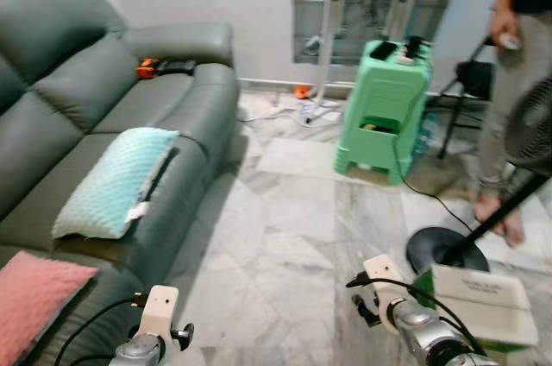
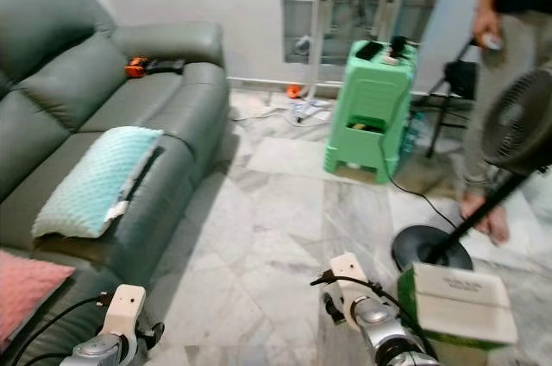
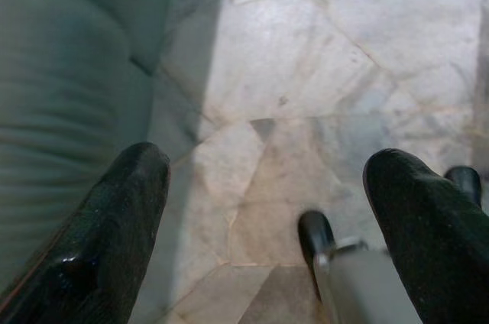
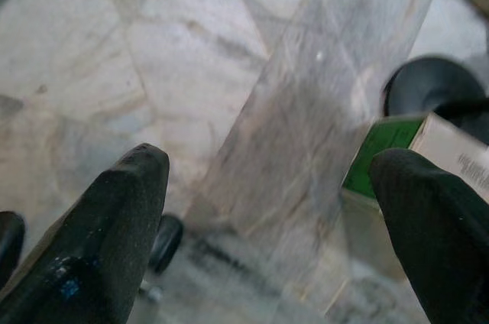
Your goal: Move the pillow to the sofa
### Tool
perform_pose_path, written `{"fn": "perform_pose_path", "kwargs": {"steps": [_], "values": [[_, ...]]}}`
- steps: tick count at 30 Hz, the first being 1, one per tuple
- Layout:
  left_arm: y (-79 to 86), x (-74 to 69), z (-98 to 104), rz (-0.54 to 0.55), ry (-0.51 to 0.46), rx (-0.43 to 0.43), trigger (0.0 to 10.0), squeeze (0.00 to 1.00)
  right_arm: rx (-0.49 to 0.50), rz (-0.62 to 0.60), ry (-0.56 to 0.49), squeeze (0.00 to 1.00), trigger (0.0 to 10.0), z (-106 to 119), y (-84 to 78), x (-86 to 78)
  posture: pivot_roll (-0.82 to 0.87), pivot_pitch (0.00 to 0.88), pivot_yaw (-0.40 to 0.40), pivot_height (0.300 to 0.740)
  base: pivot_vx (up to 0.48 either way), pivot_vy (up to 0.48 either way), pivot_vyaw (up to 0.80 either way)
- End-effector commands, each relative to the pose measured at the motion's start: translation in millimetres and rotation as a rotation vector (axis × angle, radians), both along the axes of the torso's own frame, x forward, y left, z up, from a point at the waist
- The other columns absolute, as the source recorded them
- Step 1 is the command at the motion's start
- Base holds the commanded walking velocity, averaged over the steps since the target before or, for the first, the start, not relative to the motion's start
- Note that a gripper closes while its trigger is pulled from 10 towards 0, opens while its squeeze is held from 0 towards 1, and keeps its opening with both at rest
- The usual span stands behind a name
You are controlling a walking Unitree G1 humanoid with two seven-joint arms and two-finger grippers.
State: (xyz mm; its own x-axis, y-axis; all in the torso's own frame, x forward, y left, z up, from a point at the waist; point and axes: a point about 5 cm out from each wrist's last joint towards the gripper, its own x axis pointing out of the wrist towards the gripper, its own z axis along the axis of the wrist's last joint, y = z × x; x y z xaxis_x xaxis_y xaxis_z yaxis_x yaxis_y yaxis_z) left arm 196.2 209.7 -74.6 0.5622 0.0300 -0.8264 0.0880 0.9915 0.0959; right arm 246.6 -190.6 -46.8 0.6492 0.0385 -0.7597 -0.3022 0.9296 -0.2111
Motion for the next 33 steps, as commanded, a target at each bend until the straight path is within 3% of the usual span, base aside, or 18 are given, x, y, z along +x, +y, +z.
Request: {"fn": "perform_pose_path", "kwargs": {"steps": [1,33], "values": [[8.4,-3.4,-0.2,0.013,0.011,0.017,10.0,0.00,0.024,0.016,-0.011,0.00,10.0,1.2,11.0,3.5,-0.05,0.000,0.036,0.740,0.375,0.000,0.00],[8.3,-2.1,0.5,0.013,0.008,0.015,10.0,0.00,0.026,0.026,-0.004,0.00,10.0,0.3,12.5,2.6,-0.05,0.000,0.037,0.740,0.377,0.000,0.00]]}}
